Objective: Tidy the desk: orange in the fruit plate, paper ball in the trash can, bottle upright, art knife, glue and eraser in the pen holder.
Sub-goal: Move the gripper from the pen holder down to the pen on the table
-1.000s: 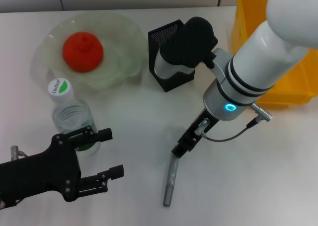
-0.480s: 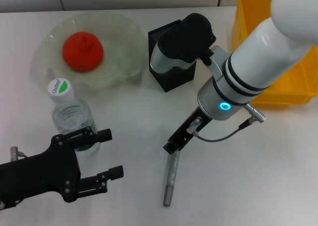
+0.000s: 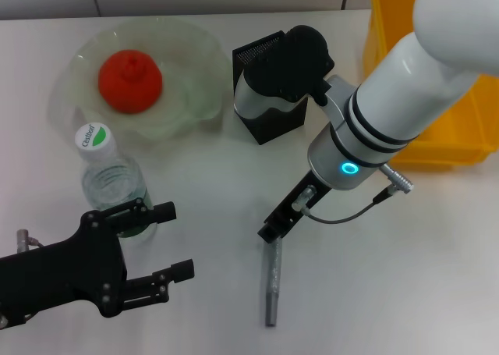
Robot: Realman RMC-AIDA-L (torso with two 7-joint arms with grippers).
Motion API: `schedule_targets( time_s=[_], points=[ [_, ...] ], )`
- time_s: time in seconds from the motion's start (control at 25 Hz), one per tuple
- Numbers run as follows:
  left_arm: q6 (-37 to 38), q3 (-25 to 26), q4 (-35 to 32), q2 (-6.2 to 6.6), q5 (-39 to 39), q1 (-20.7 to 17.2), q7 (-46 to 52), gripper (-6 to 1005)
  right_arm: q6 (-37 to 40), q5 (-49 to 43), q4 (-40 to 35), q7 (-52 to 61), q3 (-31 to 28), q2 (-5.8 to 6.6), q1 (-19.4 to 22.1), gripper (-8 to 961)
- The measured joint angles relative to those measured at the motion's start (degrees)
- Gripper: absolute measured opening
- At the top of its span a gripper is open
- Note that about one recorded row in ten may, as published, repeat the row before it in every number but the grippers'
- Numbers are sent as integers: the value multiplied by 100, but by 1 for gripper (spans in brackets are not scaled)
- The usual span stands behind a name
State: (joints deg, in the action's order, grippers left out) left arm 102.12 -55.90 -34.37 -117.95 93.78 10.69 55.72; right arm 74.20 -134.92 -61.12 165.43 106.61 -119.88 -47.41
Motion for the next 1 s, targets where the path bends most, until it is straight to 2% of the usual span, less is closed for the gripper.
schedule_targets(
  time_s=[1.0],
  points=[
    [-8,9,0,1,0,15,0,765,151,39,101,61,52,0,-84,276]
  ],
)
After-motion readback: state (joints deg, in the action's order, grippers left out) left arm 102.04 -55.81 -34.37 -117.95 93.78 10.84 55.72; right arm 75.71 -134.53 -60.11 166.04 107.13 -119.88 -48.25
